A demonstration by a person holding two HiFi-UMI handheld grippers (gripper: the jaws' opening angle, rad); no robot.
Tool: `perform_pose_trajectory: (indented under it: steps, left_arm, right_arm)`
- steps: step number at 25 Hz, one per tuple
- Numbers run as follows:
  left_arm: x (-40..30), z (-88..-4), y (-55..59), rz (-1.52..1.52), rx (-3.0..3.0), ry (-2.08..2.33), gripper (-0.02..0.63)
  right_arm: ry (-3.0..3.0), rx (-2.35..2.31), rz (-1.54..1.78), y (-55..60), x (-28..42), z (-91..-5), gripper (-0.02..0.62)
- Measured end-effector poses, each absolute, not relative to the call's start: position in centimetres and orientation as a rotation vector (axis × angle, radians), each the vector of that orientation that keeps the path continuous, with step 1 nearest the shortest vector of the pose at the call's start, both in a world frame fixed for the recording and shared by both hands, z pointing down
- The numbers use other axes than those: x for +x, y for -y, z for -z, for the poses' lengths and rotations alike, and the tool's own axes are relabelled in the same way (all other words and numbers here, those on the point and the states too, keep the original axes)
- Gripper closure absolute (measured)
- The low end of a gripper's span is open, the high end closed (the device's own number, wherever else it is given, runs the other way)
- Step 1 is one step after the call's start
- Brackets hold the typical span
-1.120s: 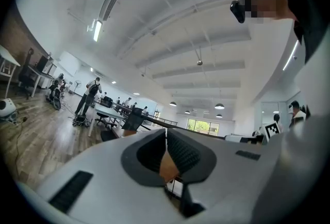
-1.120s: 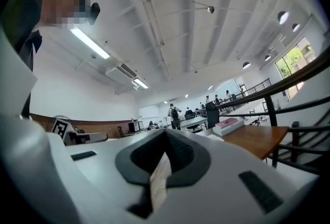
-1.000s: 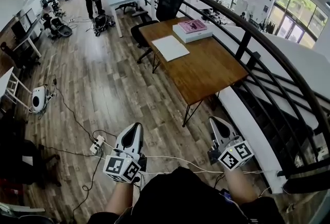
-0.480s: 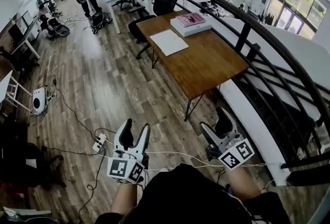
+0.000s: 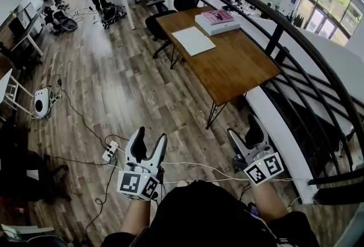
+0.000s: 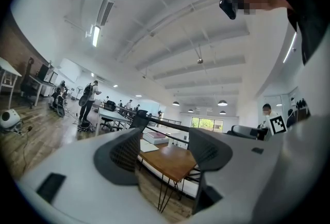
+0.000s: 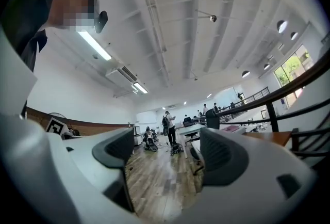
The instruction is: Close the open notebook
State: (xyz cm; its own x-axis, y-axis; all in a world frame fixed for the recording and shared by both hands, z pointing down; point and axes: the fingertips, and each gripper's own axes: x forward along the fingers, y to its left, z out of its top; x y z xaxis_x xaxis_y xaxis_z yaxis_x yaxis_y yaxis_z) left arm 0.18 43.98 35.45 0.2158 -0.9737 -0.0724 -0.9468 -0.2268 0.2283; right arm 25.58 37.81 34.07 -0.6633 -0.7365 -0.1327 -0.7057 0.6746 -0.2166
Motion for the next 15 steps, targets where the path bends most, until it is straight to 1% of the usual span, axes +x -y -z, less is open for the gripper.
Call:
perform_pose_trajectory:
  steps: [4,5,10,15]
  left_arm:
    - [-1.2,-36.1,-44.6,0.304,2.34,1.847,0.318]
    - [-1.4,-36.3,-44.6,0.299,2.339,1.844,0.318]
    - [-2.4,-36.7,-44.4,0.295,2.327,1.841,0.316]
    - [-3.2,-36.5,-42.9,0.3,2.302,1.865,0.316]
  right_arm:
    - [-2.696,-1.159,0.207,-38.7,23.6,-34.0,0.162]
    - [-2.707,-1.157,0.196,-39.0,23.1,-34.0,0.158]
    - [-2.758,-1.148,0.189,-38.8,21.3,-34.5,0.156]
    - [-2.757,-1.123,0.208,-36.2,20.4,-34.7,0.158]
